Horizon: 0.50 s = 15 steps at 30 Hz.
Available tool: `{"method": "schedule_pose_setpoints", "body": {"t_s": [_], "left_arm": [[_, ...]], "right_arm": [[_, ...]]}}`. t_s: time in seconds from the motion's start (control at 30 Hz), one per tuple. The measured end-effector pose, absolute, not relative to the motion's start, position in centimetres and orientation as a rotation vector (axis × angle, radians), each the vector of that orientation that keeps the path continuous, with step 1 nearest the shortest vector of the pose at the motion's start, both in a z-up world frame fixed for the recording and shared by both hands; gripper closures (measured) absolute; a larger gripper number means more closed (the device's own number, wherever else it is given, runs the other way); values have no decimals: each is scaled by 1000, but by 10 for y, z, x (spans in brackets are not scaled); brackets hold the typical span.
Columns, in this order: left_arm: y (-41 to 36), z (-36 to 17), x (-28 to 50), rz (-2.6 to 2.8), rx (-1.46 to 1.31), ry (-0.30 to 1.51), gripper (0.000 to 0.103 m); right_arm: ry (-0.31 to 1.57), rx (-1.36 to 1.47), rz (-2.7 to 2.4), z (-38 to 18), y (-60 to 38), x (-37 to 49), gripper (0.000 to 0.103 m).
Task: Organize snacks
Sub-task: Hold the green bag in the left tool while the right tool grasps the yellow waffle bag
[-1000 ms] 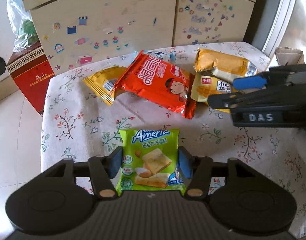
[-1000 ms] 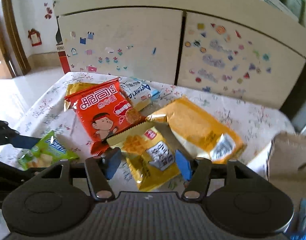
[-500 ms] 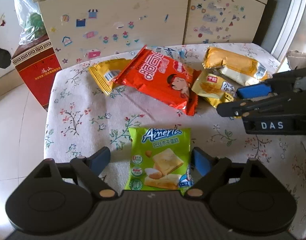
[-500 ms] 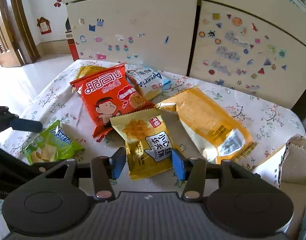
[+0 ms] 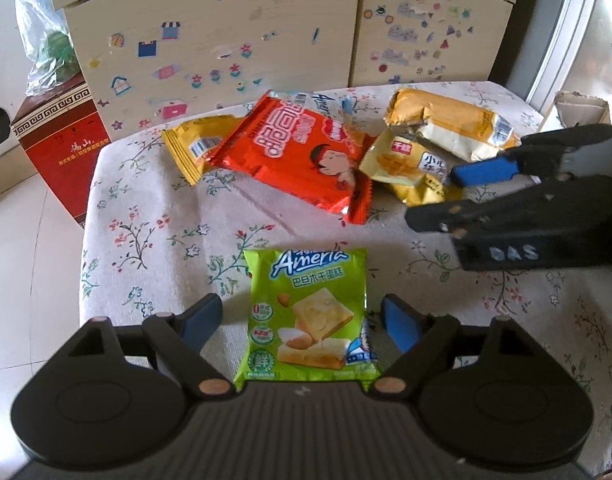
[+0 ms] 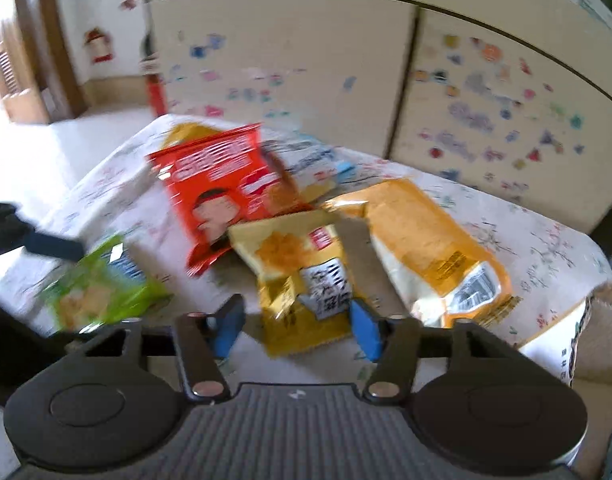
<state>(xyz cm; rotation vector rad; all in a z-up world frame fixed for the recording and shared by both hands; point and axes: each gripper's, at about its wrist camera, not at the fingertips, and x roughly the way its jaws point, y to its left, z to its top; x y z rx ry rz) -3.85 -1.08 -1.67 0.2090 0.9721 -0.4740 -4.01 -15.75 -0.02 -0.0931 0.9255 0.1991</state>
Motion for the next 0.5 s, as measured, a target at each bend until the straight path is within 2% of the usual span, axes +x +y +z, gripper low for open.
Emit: {"method": "schedule_pose_setpoints", "body": {"t_s": [0.13,0.23,0.5], "left_arm": [[-11,-17,-38,-473,209,973,17],[-11,-17,-39,-473,210,973,17],[-11,-16,-39,-485,222,976,16]], "right_arm": [[949,-91,291,11,-152,-47,45],[908,-102,248,17,-149,-47,34],[868,-62,242,9,-176,-30,34]]}}
